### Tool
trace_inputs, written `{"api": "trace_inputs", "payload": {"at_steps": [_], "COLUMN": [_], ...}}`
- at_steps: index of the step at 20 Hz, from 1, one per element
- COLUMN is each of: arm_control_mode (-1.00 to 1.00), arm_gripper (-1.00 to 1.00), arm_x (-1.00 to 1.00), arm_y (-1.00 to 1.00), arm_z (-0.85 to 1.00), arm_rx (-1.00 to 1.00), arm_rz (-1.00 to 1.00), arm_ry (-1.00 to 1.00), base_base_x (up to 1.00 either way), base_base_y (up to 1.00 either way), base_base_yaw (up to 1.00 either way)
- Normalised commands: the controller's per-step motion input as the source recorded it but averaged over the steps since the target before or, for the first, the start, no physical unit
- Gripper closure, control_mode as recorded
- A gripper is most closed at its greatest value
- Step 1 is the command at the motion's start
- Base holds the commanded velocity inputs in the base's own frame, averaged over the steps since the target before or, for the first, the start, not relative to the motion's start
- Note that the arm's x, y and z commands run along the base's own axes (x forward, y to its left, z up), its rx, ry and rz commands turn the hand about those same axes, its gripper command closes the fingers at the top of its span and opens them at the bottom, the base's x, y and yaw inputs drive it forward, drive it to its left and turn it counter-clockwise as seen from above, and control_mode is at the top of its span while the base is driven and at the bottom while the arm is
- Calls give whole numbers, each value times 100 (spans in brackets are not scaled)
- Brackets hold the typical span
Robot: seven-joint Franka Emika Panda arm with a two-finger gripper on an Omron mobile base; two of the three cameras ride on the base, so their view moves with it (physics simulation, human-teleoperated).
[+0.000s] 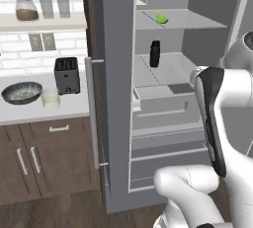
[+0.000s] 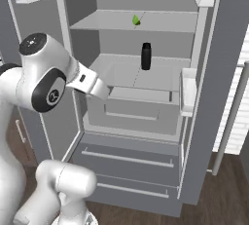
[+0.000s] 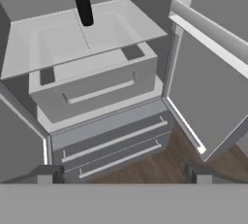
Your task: Grab a lemon wedge from the fridge and one ice cube from the ice bowl, and put them in the glass of lemonade.
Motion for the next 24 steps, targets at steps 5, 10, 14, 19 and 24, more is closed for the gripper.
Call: {"api": "trace_inputs", "payload": {"at_steps": [5,10,14,19,24], "arm_control_mode": [-100,-100,-100,-100,-100], "arm_gripper": [-100,-100,-100,-100,-100], "arm_x": [-94,-29,-1,0,0], "arm_y": [5,19,2,1,-1], "arm_z": [2,-3,0,0,0], "arm_rx": [0,-1,0,0,0], "arm_rz": [5,4,0,0,0], "arm_ry": [0,0,-1,-1,-1], "base_base_x": [0,0,0,0,0], "base_base_y": [0,0,0,0,0], "base_base_yaw": [0,0,0,0,0]}}
